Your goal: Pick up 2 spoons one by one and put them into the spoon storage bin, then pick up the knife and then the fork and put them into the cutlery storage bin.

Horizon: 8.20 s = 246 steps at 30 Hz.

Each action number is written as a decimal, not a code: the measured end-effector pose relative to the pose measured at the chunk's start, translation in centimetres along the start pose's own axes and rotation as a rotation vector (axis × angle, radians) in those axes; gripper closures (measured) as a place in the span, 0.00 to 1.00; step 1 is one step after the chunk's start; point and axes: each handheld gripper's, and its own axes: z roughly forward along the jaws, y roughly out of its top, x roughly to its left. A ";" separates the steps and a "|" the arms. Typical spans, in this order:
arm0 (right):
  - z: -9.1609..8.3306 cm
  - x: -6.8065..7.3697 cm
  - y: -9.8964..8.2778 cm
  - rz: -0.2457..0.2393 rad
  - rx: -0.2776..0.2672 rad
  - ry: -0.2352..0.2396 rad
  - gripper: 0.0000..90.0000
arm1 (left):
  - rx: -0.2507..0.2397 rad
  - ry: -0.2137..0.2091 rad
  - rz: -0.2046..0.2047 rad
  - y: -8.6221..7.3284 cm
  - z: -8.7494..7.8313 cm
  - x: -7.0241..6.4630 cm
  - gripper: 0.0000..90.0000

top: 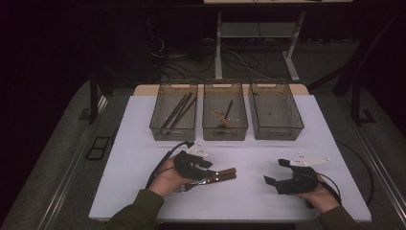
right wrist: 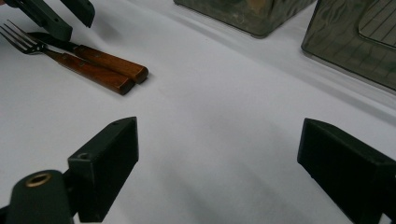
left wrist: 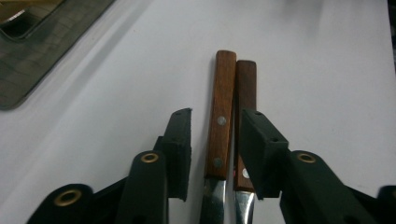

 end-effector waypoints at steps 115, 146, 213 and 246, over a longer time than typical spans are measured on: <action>6.7 7.6 6.1 -0.446 0.322 0.576 0.84 | 0.029 -0.238 0.328 2.5 0.0 -4.8 0.84; 3.7 0.9 7.0 -0.187 0.235 0.284 0.83 | -0.267 0.193 -0.135 -6.9 -6.0 -1.1 0.00; 3.6 -15.2 12.1 0.221 0.149 -0.252 0.83 | -0.287 0.197 -0.168 -7.5 -6.2 -1.0 0.00; 1.0 -10.4 11.6 0.123 -0.017 -0.180 0.28 | -0.278 0.190 -0.154 -7.3 -6.2 -1.2 0.00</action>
